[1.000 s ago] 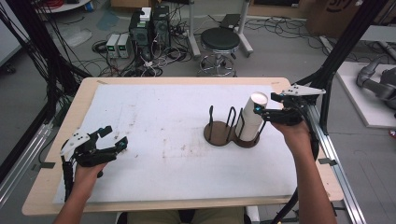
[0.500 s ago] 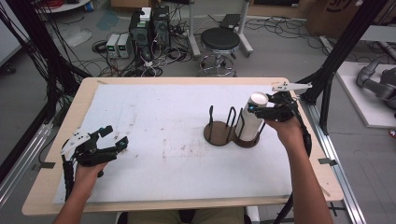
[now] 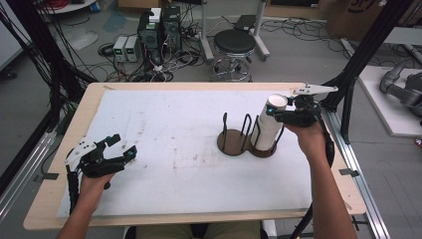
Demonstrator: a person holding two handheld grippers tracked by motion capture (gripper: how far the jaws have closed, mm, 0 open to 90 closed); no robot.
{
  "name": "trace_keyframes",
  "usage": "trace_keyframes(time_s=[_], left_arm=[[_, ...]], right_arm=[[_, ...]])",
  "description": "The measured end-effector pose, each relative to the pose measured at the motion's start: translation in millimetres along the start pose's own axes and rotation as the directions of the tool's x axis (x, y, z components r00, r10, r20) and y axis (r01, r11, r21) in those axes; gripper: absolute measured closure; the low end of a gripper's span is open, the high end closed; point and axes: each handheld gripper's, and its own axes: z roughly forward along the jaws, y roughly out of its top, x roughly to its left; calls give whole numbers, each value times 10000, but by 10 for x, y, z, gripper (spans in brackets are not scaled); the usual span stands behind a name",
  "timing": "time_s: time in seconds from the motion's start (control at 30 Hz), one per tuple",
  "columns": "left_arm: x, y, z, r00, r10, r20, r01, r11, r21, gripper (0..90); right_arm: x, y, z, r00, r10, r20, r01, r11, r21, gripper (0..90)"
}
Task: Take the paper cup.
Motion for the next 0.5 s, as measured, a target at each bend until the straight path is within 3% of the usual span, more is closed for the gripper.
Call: trace_keyframes(time_s=[0.5], left_arm=[[6, 0, 2, 9999, -12, 128, 12, 10000, -30, 149]], right_arm=[[84, 333, -378, 9987, -458, 209, 474, 9950, -874, 353]])
